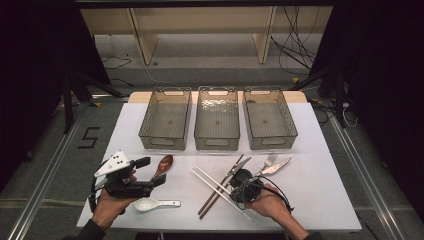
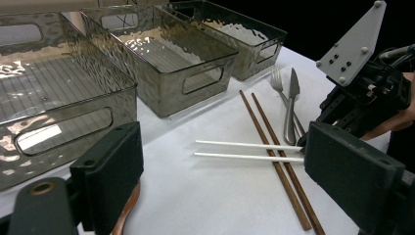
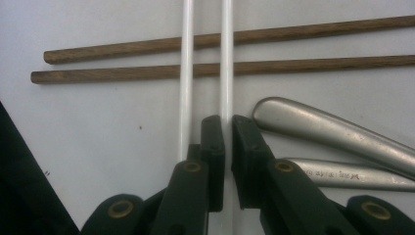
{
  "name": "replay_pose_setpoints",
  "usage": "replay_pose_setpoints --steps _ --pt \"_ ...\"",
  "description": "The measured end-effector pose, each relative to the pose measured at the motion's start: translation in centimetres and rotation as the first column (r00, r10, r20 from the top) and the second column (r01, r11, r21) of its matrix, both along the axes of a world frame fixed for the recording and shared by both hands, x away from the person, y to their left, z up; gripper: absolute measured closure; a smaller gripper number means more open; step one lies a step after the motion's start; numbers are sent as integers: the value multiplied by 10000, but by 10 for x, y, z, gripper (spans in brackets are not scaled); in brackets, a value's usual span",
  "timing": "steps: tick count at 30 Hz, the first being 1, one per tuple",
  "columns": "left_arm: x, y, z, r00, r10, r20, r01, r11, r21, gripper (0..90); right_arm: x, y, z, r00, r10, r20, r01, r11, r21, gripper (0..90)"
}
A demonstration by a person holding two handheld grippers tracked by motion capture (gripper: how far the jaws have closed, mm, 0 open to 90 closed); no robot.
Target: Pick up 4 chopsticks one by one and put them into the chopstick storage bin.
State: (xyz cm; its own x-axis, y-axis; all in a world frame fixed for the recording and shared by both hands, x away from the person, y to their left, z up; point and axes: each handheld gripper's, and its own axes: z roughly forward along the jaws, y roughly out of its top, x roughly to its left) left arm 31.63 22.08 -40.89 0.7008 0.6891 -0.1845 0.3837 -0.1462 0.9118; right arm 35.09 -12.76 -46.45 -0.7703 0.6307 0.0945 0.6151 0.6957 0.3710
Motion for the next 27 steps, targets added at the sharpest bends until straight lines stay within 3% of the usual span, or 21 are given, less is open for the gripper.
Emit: replay_pose_setpoints --steps 6,13,18,20,27 --pt "0 0 0 10000 13 1 -13 10000 0 141 -1 -1 3 10000 36 75 -38 9998 211 850" --pt "0 0 0 9999 1 -117 -1 10000 -49 141 1 -8 20 9975 -137 688 64 9945 1049 850" --pt "3 -3 -1 9993 -55 -376 43 9995 -315 142 1 -11 35 9917 -354 1239 129 9840 1779 849" --pt "5 -7 -1 9982 -72 -602 31 9976 -690 143 0 -11 40 9877 -402 1509 84 9786 2055 849" --pt "14 -33 -1 9946 -296 -999 194 9946 -1023 142 -2 -10 54 9742 -643 2162 22 9612 2758 849"
